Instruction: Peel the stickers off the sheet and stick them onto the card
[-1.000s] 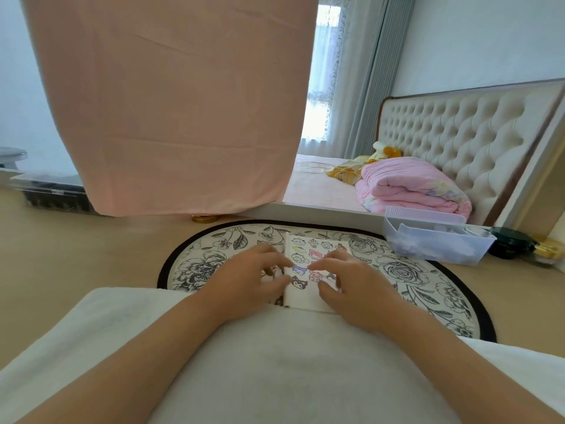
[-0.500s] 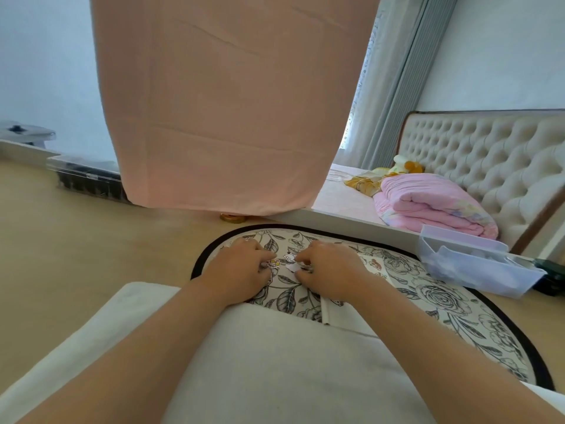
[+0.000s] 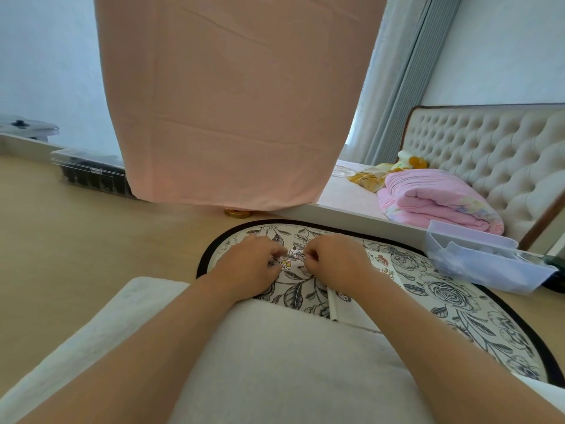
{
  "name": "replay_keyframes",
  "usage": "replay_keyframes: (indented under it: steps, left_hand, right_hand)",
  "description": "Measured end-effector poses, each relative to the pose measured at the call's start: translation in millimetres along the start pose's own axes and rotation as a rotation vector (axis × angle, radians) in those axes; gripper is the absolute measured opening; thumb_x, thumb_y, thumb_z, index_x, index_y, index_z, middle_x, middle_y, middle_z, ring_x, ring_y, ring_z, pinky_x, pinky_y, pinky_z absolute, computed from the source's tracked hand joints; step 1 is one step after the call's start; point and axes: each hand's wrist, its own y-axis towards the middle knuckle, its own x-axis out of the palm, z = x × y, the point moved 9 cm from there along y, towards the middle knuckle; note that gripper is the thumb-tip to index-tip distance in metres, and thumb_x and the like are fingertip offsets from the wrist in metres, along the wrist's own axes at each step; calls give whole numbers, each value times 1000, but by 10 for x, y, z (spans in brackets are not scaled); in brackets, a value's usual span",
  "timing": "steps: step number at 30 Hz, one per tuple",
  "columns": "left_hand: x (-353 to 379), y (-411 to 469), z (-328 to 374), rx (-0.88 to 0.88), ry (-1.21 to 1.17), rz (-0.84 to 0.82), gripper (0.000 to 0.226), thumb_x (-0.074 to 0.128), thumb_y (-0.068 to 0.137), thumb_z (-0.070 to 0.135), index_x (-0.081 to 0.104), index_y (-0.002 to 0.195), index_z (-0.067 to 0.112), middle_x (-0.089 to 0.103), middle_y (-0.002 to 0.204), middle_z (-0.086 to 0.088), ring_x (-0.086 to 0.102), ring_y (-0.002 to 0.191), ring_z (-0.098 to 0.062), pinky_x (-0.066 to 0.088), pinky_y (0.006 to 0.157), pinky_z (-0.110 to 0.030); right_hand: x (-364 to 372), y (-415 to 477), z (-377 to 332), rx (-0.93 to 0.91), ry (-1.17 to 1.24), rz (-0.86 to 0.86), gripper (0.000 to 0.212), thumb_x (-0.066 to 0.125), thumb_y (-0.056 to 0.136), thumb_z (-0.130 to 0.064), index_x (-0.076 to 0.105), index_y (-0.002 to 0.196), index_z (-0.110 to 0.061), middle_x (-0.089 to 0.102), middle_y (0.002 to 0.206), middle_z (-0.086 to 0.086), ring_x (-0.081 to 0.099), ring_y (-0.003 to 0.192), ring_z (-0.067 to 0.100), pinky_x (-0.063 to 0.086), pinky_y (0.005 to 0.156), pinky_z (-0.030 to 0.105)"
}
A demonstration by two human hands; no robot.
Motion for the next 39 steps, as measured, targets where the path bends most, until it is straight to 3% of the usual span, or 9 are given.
replay_keyframes:
  steps: [3,6,10,14,18,25,29,35,39]
  left_hand:
    - [-74,-12,42,-15,-111,77,35,60,95,30,60,131,32,64,113,19,56,106,-4,49,93,-29]
    - [-123,-36,154,-29,-299,141,23,64,93,28,67,115,35,69,97,20,62,90,2,52,82,-23]
    - [-73,-105,367,-53,-593,120,16,72,89,23,71,102,33,73,81,11,65,71,1,53,69,-17]
    - [-17,-172,561,-62,-723,109,16,74,87,19,74,96,33,73,77,4,58,63,-4,50,61,-18]
    - [35,-227,677,-97,-774,80,14,74,87,17,72,94,30,74,79,-1,62,65,-12,53,61,-24]
    - [135,-279,900,-174,-906,88,13,73,86,9,64,92,17,73,73,-2,68,64,-14,52,64,-32]
    - [123,-245,1022,-119,-795,113,17,73,85,14,62,92,25,71,76,-2,70,71,-23,54,61,-40]
    - [123,-27,1165,-78,-554,89,6,69,86,26,70,81,31,73,74,12,68,69,-12,58,70,-38]
    - [192,114,1272,-67,-547,74,8,69,84,23,72,78,27,74,72,6,57,54,-5,50,59,-28]
  right_hand:
    - [-51,-117,137,143,437,9,19,60,90,-25,75,79,-24,72,74,-6,64,65,10,55,64,27]
    - [-104,-298,194,230,852,-44,11,71,89,-19,79,91,-26,77,77,-6,65,64,12,54,67,26]
    - [-154,-539,263,279,1052,-114,17,75,88,-15,77,102,-25,77,77,-1,43,48,12,40,49,21]
    - [-199,-755,316,283,1077,-125,14,76,87,-15,75,101,-18,78,80,2,51,47,14,43,50,18]
    - [-263,-939,459,304,1110,-66,9,70,92,-17,76,98,-14,78,85,2,56,49,16,38,43,12]
    - [-277,-1128,646,337,1181,-12,5,73,87,-15,78,88,-12,78,86,4,53,52,14,38,46,15]
    - [-295,-1116,743,360,1228,42,8,69,91,-13,76,88,-11,78,84,4,52,49,12,37,45,18]
    - [-307,-1093,897,363,1159,132,10,69,90,-10,77,85,-10,77,77,2,51,44,10,46,50,17]
    - [-331,-1105,1067,384,1053,226,12,70,84,-9,78,78,-16,74,68,-2,54,45,1,45,49,16]
